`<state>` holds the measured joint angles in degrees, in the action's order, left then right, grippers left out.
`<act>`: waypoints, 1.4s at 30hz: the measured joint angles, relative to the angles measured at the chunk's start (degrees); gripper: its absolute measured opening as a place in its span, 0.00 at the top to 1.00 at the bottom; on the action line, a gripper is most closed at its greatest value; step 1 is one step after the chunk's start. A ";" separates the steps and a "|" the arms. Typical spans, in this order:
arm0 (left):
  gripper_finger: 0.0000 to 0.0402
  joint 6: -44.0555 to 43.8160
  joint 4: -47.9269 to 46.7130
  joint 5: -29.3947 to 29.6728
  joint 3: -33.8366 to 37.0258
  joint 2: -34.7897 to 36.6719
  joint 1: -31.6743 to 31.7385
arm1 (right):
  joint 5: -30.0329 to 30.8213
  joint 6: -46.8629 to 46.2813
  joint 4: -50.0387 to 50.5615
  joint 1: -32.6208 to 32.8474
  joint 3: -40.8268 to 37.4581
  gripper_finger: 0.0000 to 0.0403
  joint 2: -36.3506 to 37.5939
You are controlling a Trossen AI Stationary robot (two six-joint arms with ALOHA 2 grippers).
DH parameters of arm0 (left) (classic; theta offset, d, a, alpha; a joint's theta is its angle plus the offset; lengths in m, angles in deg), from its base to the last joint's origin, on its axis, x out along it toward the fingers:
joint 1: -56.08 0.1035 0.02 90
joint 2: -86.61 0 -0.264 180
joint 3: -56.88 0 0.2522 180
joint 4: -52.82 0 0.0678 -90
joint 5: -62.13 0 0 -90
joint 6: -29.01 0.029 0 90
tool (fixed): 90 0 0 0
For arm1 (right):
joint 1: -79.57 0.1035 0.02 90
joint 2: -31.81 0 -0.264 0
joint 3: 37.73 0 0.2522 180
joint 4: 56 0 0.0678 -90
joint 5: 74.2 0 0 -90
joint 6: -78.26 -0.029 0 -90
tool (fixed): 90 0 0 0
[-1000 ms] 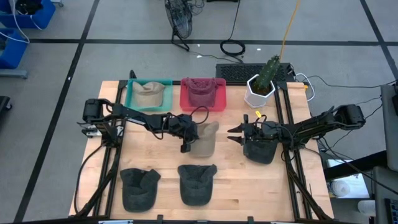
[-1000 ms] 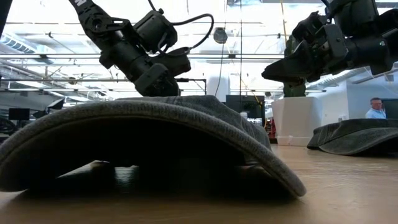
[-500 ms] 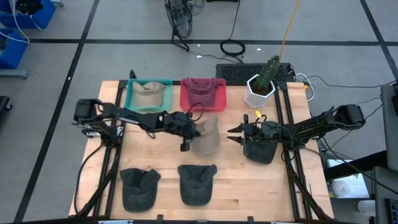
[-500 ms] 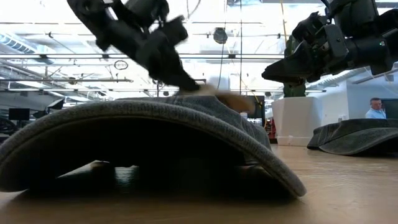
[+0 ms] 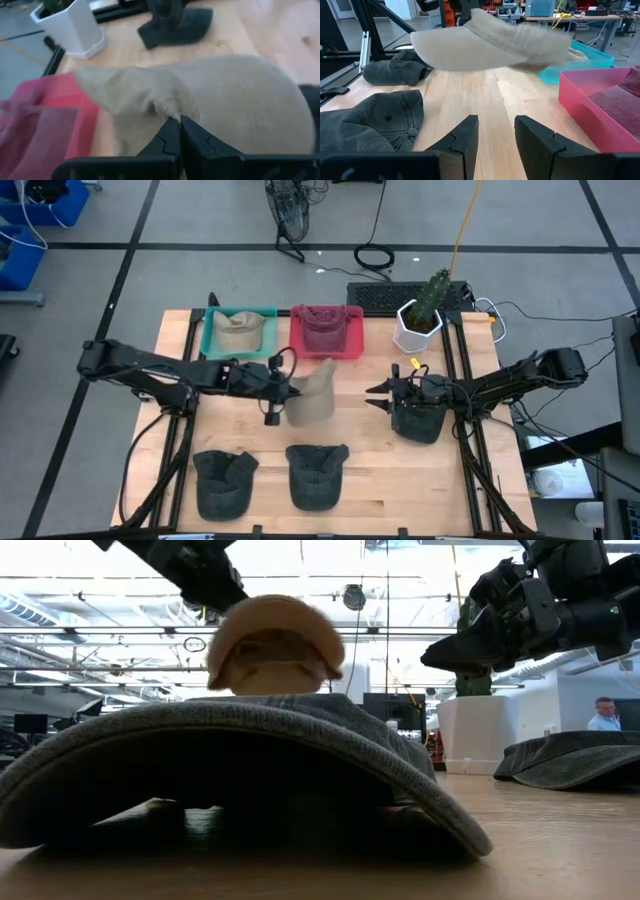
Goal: Pick & Place hat
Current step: Put the brown cap into the blue bin
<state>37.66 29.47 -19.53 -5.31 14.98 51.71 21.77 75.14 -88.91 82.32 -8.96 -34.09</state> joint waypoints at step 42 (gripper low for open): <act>0.97 26.81 -28.90 -1.33 0.00 20.62 36.48 | -7.46 14.78 2.34 -0.07 0.00 0.72 -0.01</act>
<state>64.47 0.57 -20.86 -5.31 35.59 88.19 14.31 89.91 -86.57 82.25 -8.96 -34.10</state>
